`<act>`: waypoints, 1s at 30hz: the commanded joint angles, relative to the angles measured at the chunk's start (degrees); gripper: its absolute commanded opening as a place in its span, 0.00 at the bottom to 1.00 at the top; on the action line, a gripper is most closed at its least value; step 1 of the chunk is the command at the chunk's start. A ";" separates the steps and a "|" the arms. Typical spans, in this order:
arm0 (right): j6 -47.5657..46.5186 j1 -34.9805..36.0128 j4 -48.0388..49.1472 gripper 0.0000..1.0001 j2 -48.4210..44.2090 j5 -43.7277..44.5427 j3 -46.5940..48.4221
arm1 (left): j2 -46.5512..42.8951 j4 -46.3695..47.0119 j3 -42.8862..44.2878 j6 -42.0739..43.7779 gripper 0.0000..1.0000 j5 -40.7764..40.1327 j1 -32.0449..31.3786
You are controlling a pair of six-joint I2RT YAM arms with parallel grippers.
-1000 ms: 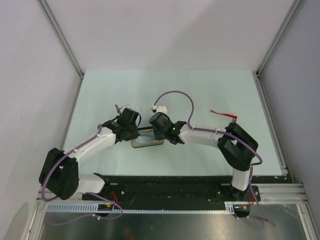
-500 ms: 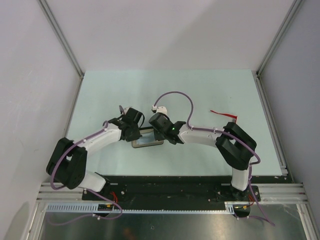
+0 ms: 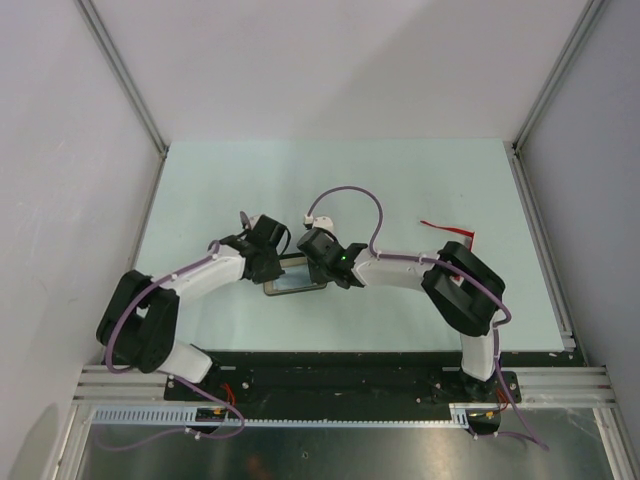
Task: Organize the sunglasses
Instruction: Put down the folded cleaning cloth in the sunglasses case.
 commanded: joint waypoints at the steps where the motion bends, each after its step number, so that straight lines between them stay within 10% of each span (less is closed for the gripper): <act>1: 0.95 -0.35 -0.60 0.00 0.86 0.33 2.41 | 0.87 1.04 0.40 0.95 0.00 -0.90 0.64; 30: 0.86 0.00 -2.98 0.03 1.91 2.09 2.50 | 2.63 0.86 -0.74 1.04 0.07 -1.69 0.64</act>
